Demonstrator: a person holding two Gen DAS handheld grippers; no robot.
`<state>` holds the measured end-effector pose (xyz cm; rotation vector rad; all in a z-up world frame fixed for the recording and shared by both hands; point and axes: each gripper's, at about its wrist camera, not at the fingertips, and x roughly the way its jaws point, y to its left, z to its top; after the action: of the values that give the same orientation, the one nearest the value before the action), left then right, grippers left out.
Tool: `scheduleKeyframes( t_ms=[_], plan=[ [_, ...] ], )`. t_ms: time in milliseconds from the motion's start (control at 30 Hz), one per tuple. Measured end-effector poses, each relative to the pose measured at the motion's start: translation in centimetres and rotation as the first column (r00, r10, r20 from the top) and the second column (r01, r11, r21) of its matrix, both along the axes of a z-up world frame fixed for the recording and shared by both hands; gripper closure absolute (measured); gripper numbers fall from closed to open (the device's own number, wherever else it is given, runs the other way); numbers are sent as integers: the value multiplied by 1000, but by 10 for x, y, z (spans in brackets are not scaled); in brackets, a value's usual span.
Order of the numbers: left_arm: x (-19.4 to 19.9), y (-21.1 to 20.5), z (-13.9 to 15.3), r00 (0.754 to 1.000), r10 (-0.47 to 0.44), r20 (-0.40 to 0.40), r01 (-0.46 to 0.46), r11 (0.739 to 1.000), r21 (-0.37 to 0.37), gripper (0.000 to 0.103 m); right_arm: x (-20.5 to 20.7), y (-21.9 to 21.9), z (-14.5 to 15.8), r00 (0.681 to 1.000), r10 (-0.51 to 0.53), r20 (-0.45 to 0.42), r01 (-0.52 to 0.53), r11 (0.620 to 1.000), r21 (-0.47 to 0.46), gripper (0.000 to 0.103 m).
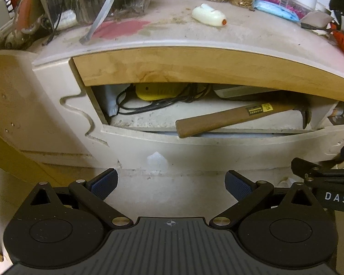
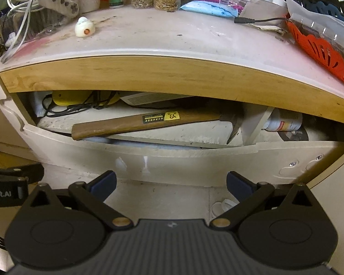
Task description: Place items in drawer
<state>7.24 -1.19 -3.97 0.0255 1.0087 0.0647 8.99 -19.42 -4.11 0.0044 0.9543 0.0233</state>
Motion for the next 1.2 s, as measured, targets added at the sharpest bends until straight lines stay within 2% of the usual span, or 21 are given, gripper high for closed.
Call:
scheduleKeyframes(
  t_ms=[333,700,1200],
  plan=[
    [10,4,-12,999,30,-11,-30,999,24,0,7,2,-6,1000,6,-2,-6,1000,-27,0],
    [23,0,-24,1000,20,-8,-20,999,45,0,12,4,-13,1000,9,-10,-9,999,-44,1],
    [43,6,-45,999,40,-13,-39,998,42,0,27,-1,-33,1000,4,-6,-4,999,-51,1]
  ],
)
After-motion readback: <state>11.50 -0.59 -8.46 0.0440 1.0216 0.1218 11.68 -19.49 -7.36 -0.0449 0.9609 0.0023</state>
